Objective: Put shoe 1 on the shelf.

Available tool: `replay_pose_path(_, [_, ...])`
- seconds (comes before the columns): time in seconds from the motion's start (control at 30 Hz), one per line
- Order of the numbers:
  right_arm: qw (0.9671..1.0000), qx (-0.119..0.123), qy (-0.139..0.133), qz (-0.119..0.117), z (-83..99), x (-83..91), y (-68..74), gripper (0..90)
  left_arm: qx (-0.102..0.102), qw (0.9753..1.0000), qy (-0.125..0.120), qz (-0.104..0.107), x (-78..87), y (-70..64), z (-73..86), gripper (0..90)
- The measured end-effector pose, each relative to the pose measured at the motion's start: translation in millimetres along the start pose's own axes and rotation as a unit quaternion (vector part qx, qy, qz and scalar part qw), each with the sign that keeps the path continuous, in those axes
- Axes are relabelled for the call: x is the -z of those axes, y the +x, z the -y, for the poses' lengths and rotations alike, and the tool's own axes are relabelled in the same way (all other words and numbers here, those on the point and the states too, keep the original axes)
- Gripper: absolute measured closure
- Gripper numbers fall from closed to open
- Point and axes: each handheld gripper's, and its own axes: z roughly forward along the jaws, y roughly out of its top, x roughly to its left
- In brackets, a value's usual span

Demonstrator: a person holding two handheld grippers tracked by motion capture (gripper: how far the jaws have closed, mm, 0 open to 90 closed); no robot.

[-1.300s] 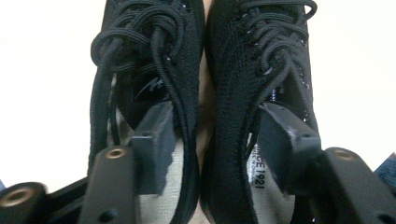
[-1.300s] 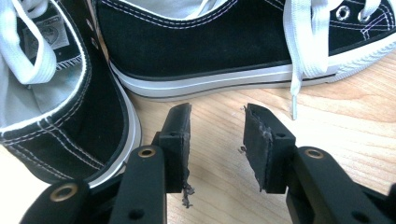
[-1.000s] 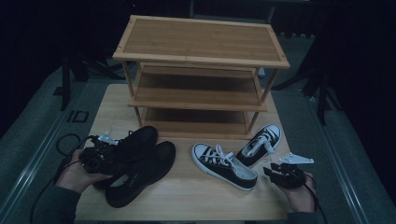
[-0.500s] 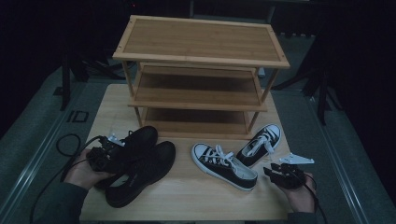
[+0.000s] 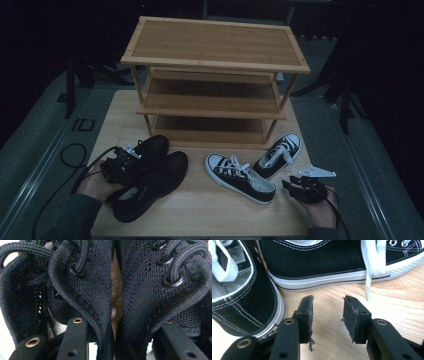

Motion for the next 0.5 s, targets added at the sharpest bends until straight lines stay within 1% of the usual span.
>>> replay_pose_path(0.07, [1.0, 0.0, -0.001, 0.0, 0.2, -0.1, 0.1, 59.7, -0.003, 1.0, 0.001, 0.004, 0.2, -0.6, -0.2, 67.5])
replay_pose_path(0.17, [1.0, 0.0, -0.002, 0.001, 1.5, -1.0, -0.2, 59.6, -0.009, 0.9999, 0.007, 0.001, 0.2, -1.6, -1.7, 74.0])
replay_pose_path(0.3, [1.0, 0.001, -0.005, -0.001, 4.5, -2.7, -0.2, 59.7, -0.011, 0.9999, 0.01, -0.002, 0.4, -2.1, -2.5, 84.2])
replay_pose_path(0.43, [1.0, 0.0, -0.005, -0.002, 7.1, -4.8, -0.8, 59.6, -0.014, 0.9998, 0.011, -0.004, 0.7, -3.0, -2.9, 85.7])
replay_pose_path(0.5, [1.0, 0.004, -0.001, 0.002, 8.0, -6.3, -0.6, 59.5, -0.015, 0.9998, 0.01, -0.006, 0.9, -3.1, -2.9, 85.9])
